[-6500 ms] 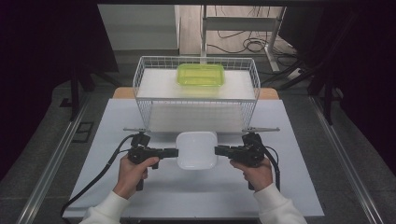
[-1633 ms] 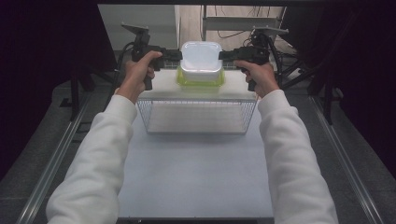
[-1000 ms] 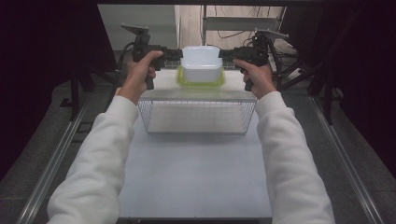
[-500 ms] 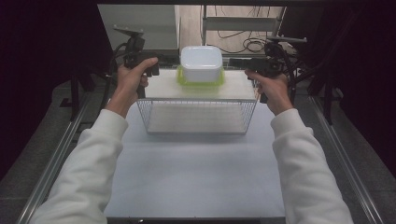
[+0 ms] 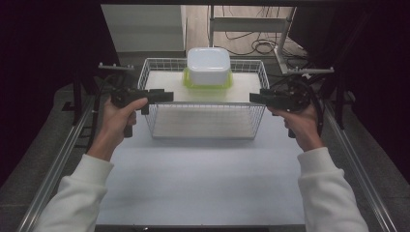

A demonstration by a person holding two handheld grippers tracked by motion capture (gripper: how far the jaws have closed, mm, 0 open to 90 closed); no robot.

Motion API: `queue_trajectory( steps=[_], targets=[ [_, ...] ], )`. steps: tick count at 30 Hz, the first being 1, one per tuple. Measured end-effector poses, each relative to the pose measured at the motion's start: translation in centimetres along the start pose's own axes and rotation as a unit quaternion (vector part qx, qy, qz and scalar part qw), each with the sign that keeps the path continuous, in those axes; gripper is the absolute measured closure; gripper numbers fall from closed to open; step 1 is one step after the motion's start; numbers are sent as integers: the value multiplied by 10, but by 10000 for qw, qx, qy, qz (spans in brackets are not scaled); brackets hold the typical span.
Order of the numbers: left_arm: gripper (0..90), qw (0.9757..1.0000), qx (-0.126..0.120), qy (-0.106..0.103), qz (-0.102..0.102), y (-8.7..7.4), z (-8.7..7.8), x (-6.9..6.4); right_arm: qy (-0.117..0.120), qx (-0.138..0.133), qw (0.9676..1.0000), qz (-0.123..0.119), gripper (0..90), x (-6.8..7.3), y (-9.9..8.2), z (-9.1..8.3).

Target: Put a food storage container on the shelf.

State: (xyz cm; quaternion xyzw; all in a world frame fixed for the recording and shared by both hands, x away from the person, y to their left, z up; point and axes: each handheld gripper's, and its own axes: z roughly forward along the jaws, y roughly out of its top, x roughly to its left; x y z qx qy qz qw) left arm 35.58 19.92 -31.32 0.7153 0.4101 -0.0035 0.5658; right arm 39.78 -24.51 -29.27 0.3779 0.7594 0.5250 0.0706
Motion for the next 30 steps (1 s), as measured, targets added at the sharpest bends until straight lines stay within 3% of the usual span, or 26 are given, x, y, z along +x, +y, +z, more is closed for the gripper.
queue_trajectory(
  steps=[2,6,11,16,20,24,27,30],
  targets=[
    [356,10000,64,55,45,-13,-1,0,27,21,10000,-6,370,0,-13,-3],
    [346,9989,252,361,171,-47,1,0,15,106,9999,-3,368,0,-45,-6],
    [333,9961,498,656,315,-79,5,4,11,253,9997,66,364,-4,-80,-6],
    [321,9946,643,751,300,-104,7,8,-84,429,9989,144,358,-14,-107,-7],
    [314,9936,767,805,209,-115,11,15,-144,551,9982,197,357,-19,-122,-3],
    [311,9936,720,848,202,-116,10,15,-210,487,9985,134,357,-17,-122,-4],
    [300,9915,783,1010,263,-119,11,15,-253,452,9986,73,340,-15,-123,-5],
    [293,9917,777,1005,180,-121,11,17,-321,463,9984,-37,321,-13,-125,-6]
  ],
)
